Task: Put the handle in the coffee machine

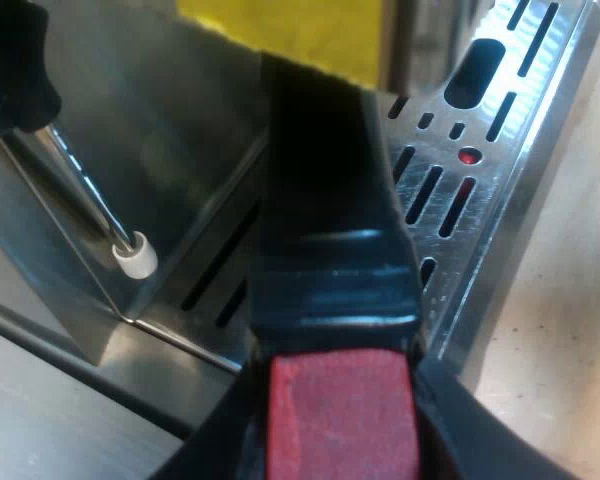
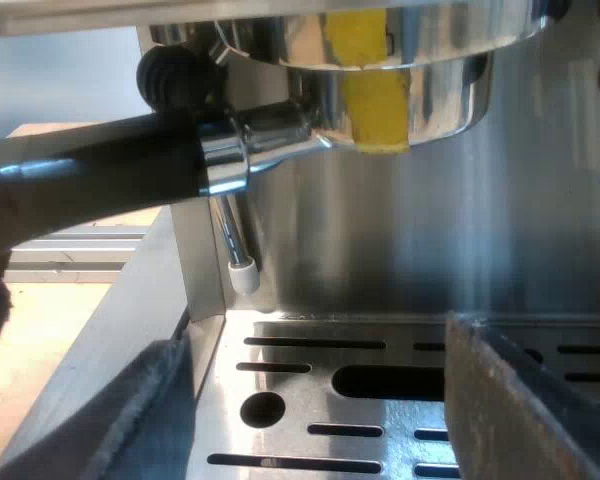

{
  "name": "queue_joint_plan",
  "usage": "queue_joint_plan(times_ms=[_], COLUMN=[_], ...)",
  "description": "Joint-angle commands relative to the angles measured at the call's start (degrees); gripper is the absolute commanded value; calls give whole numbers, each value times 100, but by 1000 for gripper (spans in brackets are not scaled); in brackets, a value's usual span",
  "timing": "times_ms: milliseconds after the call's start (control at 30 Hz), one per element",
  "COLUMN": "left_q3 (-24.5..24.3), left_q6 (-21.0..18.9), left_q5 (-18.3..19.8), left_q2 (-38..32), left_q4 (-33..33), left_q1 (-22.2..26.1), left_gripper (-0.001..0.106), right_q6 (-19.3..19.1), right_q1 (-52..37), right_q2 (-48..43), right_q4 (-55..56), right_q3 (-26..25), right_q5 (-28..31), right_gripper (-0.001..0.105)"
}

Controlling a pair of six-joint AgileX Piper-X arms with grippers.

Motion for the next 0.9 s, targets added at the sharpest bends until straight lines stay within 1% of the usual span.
queue_joint_plan(times_ms=[33,333,467,567,600,633,667,733,767,800,833,900], left_q3=[-210,-418,-417,-417,-417,-417,-417,-417,-417,-417,-417,-417], left_q6=[21,20,20,20,20,20,20,20,20,20,20,20], left_q5=[529,514,526,527,544,541,541,531,520,476,475,462], left_q2=[-103,-172,-197,-197,-197,-197,-197,-197,-197,-197,-197,-197], left_q4=[32,86,129,192,213,222,222,200,167,136,92,61], left_q1=[-22,-7,-7,-7,-7,-7,-7,-7,-7,39,68,121], left_gripper=[0,0,0,0,0,0,0,0,0,0,0,0], right_q6=[-76,-76,-76,-76,-166,-364,-405,-413,-416,-451,-529,-724], right_q1=[-27,-27,-27,-27,-27,-91,-120,-372,-428,-507,-549,-590], right_q2=[-7,-7,-7,-7,-7,-7,4,2,2,2,2,2], right_q4=[-40,-40,-40,-40,-40,-19,19,158,144,95,81,40], right_q3=[-19,-19,-19,-19,-19,-19,-19,-19,-19,-19,-19,-19], right_q5=[40,40,100,446,516,374,186,-772,-997,-1246,-1354,-1281], right_gripper=[56,56,56,56,56,56,56,55,54,49,43,36])
